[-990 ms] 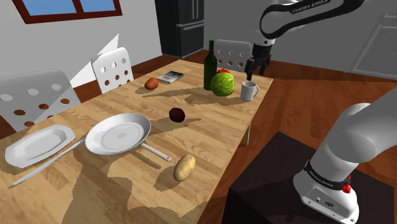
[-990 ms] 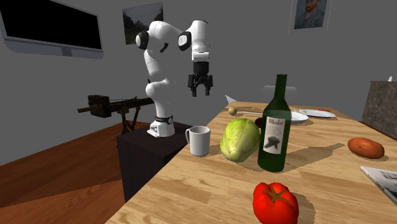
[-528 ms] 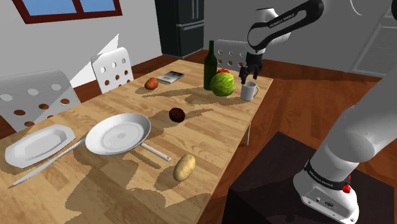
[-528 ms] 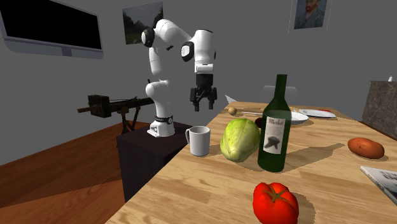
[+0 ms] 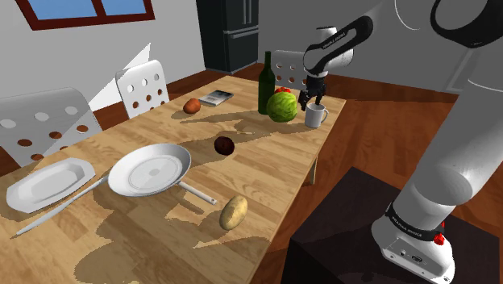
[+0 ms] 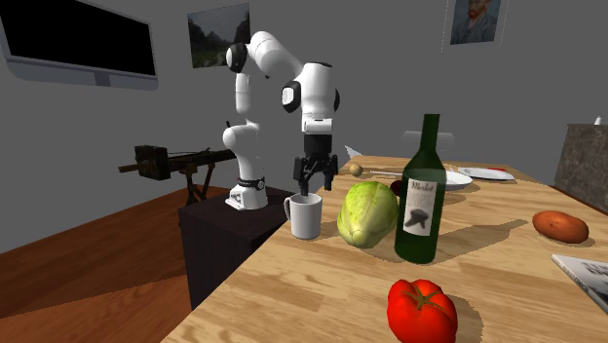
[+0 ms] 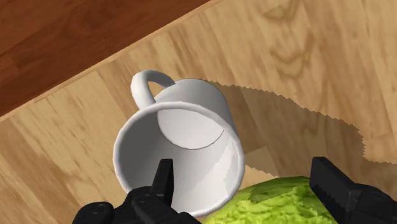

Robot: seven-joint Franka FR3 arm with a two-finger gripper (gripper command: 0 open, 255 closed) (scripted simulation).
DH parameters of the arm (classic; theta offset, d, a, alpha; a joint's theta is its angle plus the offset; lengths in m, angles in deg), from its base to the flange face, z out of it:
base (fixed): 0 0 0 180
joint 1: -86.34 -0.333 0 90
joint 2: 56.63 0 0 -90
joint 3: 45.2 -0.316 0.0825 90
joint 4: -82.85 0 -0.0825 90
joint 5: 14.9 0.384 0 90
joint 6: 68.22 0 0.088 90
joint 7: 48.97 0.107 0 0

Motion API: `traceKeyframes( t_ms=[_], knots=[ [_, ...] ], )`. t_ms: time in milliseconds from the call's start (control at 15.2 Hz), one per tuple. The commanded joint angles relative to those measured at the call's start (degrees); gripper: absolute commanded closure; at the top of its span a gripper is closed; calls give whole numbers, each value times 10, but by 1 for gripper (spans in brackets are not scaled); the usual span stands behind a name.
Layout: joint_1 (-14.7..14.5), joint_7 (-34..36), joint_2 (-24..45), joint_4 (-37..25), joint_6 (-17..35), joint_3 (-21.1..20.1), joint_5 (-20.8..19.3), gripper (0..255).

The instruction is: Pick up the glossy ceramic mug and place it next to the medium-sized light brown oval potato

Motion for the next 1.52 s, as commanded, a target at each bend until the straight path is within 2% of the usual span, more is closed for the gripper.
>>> traceKeyframes(
  t_ms=[0, 264, 792, 858, 1452],
  knots=[
    [1, -2, 11, 5, 17, 0, 4, 0],
    [3, -8, 34, 16, 50, 0, 12, 0],
    [3, -8, 34, 16, 50, 0, 12, 0],
    [3, -8, 34, 16, 50, 0, 12, 255],
    [3, -8, 34, 16, 50, 0, 12, 255]
  ],
)
